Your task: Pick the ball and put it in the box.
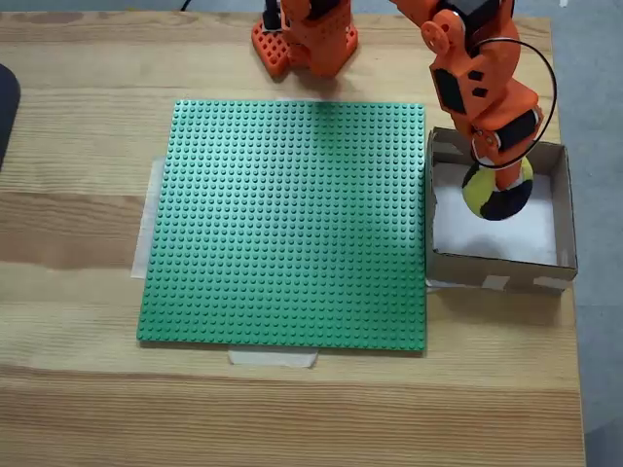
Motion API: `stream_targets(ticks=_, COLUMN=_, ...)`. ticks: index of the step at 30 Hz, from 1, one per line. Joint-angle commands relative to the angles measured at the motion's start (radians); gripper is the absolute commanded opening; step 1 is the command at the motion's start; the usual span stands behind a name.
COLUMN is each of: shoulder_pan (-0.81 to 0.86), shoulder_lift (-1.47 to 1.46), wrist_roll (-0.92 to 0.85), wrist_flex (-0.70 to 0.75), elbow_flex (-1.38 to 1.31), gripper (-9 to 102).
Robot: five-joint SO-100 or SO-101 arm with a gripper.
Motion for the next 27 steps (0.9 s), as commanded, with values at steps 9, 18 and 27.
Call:
stream_targets(ticks=9, shoulder_pan=0.014, shoulder_lift=0.009, wrist_roll=-0.028, wrist_flex=-0.031, elbow_flex=-0.015, gripper=-1)
stream_targets(ticks=18, shoulder_pan=0.005, shoulder_lift=0.009, wrist_roll=-0.029, wrist_flex=-0.006, elbow_flex=-0.037, gripper=-1)
stream_targets(ticks=27, shoulder_pan=-0.003, shoulder_lift=0.008, wrist_roll=-0.043, wrist_flex=0.018, elbow_flex=-0.078, gripper=8)
